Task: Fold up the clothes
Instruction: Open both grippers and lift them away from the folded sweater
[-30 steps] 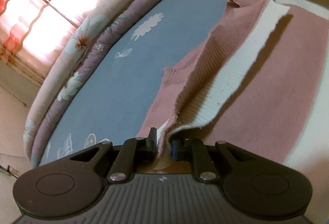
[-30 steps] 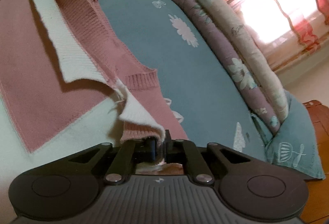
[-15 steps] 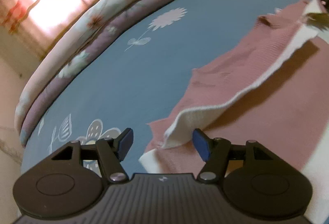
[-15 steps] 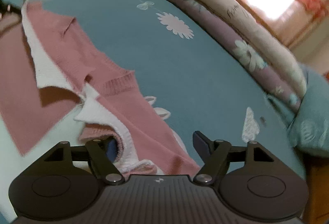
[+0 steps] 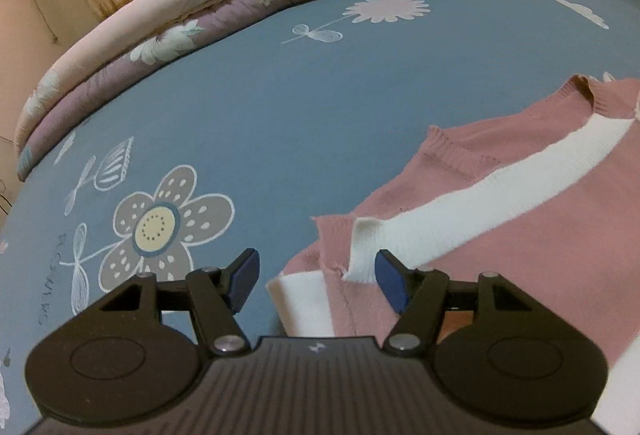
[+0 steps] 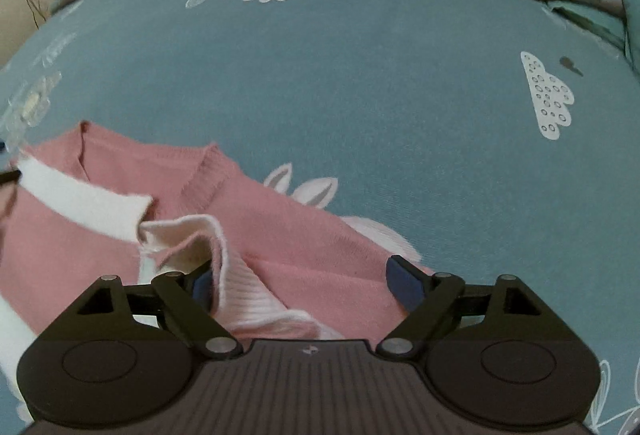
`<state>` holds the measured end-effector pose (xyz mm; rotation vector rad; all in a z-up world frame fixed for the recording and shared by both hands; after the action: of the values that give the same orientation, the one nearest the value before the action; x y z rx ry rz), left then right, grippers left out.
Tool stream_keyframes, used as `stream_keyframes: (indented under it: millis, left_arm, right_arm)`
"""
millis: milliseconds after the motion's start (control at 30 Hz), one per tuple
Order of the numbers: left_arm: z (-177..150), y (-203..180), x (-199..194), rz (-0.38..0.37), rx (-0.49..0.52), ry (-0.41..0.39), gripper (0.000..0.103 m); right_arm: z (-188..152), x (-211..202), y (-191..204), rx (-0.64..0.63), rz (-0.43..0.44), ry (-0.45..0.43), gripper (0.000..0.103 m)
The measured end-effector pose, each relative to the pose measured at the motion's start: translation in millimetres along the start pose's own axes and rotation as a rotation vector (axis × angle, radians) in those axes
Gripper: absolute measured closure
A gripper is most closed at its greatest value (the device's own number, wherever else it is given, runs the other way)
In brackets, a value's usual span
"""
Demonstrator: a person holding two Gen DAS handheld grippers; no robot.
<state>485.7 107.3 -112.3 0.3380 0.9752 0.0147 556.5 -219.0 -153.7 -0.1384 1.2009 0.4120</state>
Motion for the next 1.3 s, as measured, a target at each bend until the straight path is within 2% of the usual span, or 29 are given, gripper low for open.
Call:
stream_keyframes:
  millis: [200, 333, 400, 467, 500, 533, 633, 767, 933, 1100, 1200, 1233, 1267, 1300]
  left_arm:
    - [-3.1, 0.1, -7.6, 0.015, 0.001, -0.020, 0.038]
    - [-5.0, -1.0, -22.0, -0.019, -0.021, -0.052, 0.038]
    - [-7.4, -4.2, -31.9, -0.045, -0.025, -0.076, 0.038]
    - [-10.9, -9.1, -43.0, -0.064, -0.025, -0.099, 0.038]
    - [-13.5, -12.0, -49.7, -0.082, -0.026, -0.110, 0.038]
    - [-16.1, -15.0, -56.5, -0.103, -0.026, -0.121, 0.038]
    - [-31.1, -27.2, -80.2, -0.186, -0.017, -0.148, 0.038]
    - [-62.3, -48.9, -98.6, -0.237, 0.054, -0.116, 0.038]
    - [-97.9, -70.5, -111.1, -0.229, 0.117, -0.082, 0.038]
    - [-114.9, -59.3, -121.1, -0.212, 0.035, -0.037, 0.038]
    - [-122.7, -53.1, -127.2, -0.214, 0.007, -0.020, 0.038]
    - [-124.7, -52.6, -128.9, -0.207, 0.009, -0.017, 0.037]
    - [-126.3, -52.2, -130.8, -0.201, 0.011, -0.015, 0.035]
    - [-127.2, -52.5, -131.8, -0.201, 0.012, -0.015, 0.035]
  right_arm:
    - [17.3, -34.4, -14.4, 0.009, -0.122, -0.049, 0.011]
    - [3.3, -59.9, -19.4, 0.038, -0.102, -0.146, 0.012]
    - [-11.5, -68.0, -20.4, 0.049, -0.062, -0.182, 0.023]
    - [-28.2, -75.3, -25.2, 0.077, -0.021, -0.193, 0.046]
    - [-37.4, -76.8, -27.1, 0.097, 0.003, -0.197, 0.054]
    - [-47.0, -76.2, -29.7, 0.119, 0.023, -0.198, 0.067]
    - [-78.9, -77.4, -39.0, 0.191, 0.085, -0.214, 0.069]
    - [-128.7, -79.5, -45.3, 0.252, 0.142, -0.222, 0.069]
    - [-181.5, -88.1, -42.9, 0.312, 0.239, -0.240, 0.067]
    - [-203.2, -87.9, -30.6, 0.319, 0.305, -0.231, 0.067]
    - [-204.9, -80.0, -23.8, 0.294, 0.297, -0.208, 0.067]
    - [-205.0, -77.9, -22.6, 0.289, 0.291, -0.208, 0.071]
    - [-205.3, -76.5, -22.1, 0.289, 0.290, -0.209, 0.084]
    - [-205.8, -75.5, -22.1, 0.291, 0.291, -0.211, 0.090]
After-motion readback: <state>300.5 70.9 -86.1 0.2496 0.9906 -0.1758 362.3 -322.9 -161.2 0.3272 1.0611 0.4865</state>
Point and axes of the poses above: each gripper's, at about its wrist camera, not at the fingertips, and x roughly the way its jaws point, y to its left, z to its top, the point moved 4 cm from there along x, roughly the way its jaws point, and after that the axes turned 6 degrees about y, right-handed, at the moved point
